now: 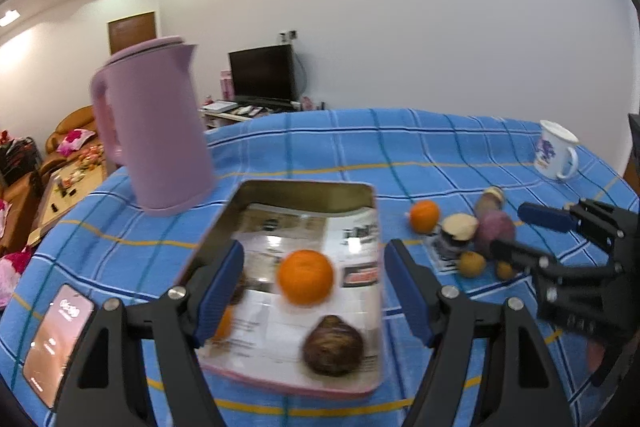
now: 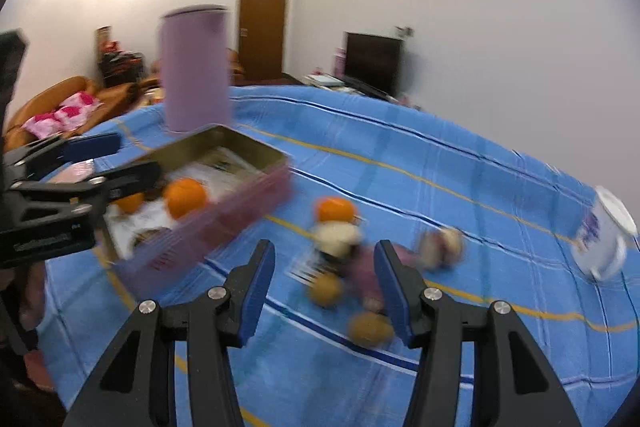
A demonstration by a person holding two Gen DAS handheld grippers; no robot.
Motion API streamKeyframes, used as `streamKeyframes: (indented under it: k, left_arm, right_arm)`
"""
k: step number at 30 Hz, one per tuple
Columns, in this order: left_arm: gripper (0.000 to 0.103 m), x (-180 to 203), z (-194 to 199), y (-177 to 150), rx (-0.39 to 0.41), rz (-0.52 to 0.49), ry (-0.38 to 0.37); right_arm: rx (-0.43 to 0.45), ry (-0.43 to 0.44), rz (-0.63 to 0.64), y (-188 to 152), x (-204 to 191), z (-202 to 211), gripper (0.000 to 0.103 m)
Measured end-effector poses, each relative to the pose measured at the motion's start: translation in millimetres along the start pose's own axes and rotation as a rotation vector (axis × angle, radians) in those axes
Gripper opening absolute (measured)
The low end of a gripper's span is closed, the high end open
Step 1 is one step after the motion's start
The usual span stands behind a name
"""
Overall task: Organize fruits
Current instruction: 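Withdraw both tools from the tin toward the remaining fruits, then grasp the purple root with the right tool while the left tool grasps a small brown fruit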
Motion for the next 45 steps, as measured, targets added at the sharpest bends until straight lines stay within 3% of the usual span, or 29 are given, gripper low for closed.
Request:
streamKeyframes:
  k: [7, 20, 24, 32, 39, 45]
  left_arm:
    - [0.075, 40, -11, 3, -0.016, -0.040, -0.050]
    - [0.076, 58, -23, 1, -0.046, -0.050, -0.079]
    - [0.076, 66, -27, 1, -0.055, -0.053, -0.094]
    - [0.076, 86, -34, 2, -0.074, -0.088, -0.119]
    - [0.075, 118, -46, 1, -0.114, -0.132, -0.190]
    - [0.060, 139, -68, -5, -0.195, -0.121, -0.251]
  right_arm:
    - [-0.066, -0.039, -0.133, -4, 53, -16, 0.054]
    - [-0.157, 0.022, -0.180, -11, 46, -48, 0.056]
    - [-0.237, 0.037, -0.186, -24, 46, -57, 0.056]
    - [-0.136, 0.055, -0.223, -12, 51, -37, 0.055]
    - [-0.082, -0.049, -0.258, -13, 79, -18, 0.055]
    - [-0.069, -0.053, -0.321, -17, 99, -11, 0.055]
Point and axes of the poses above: each gripper's, at about its wrist camera, not at the fingertips, and z roughly against the way its jaws point, x to its right, y to its top, the point moved 9 cm from there along -z, roughly the way its jaws point, and after that the axes turned 8 degrees about -z, right-handed, at the moved point
